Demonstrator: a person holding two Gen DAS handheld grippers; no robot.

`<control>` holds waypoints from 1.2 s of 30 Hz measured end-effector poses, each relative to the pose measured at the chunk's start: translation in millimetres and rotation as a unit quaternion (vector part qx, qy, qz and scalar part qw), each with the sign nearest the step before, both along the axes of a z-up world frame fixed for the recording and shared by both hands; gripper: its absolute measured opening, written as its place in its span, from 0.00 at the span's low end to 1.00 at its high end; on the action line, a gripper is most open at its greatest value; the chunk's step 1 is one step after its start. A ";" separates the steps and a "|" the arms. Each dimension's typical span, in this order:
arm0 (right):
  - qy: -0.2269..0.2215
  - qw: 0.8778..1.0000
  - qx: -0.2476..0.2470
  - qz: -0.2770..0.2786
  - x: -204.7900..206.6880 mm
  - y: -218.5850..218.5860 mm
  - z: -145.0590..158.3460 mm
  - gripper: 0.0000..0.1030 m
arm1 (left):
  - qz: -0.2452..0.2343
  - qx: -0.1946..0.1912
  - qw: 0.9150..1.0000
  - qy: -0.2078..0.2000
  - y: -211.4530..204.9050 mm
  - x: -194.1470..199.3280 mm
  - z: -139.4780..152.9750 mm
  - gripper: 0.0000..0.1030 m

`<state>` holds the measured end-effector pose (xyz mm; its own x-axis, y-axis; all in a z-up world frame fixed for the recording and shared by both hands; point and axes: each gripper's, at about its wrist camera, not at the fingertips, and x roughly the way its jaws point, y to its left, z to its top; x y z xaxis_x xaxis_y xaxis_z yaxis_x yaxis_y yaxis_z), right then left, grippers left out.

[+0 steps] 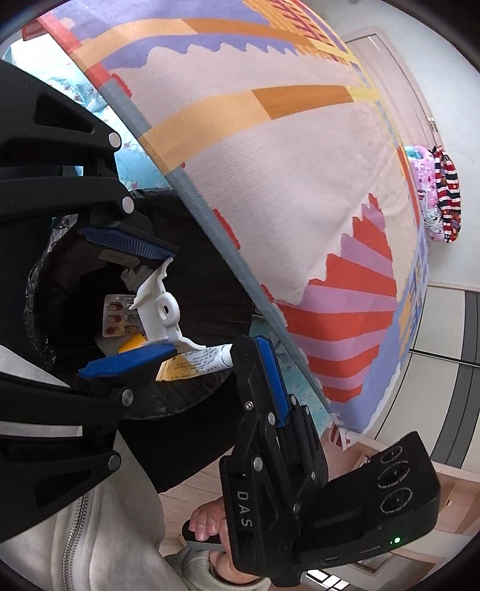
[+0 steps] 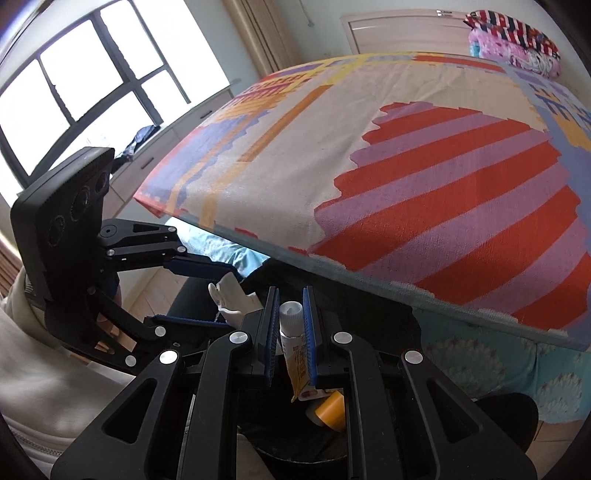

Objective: Collect trash
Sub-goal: 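Lower both tools into the bin and open them to drop holder and tube, then withdraw both open tools up above the bin rim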

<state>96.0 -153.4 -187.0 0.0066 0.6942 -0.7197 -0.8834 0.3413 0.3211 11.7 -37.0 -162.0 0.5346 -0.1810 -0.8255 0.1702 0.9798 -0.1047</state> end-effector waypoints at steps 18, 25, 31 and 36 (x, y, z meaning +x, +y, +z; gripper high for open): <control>-0.006 1.000 0.010 -0.013 -1.9 -11.4 18.5 0.44 | 0.013 -0.030 0.999 -0.016 2.1 -8.2 18.6 0.58; -0.026 0.999 -0.034 -0.012 -12.3 -21.6 26.6 0.63 | 0.042 -0.050 0.997 -0.028 7.5 -22.3 30.8 0.62; -0.035 0.998 -0.055 -0.007 -25.2 -30.9 37.8 0.74 | 0.052 -0.074 0.995 -0.031 3.8 -33.8 38.9 0.67; -0.044 0.996 -0.076 0.012 -42.9 -33.2 42.0 0.78 | 0.055 -0.084 0.995 -0.029 -3.3 -40.2 43.5 0.76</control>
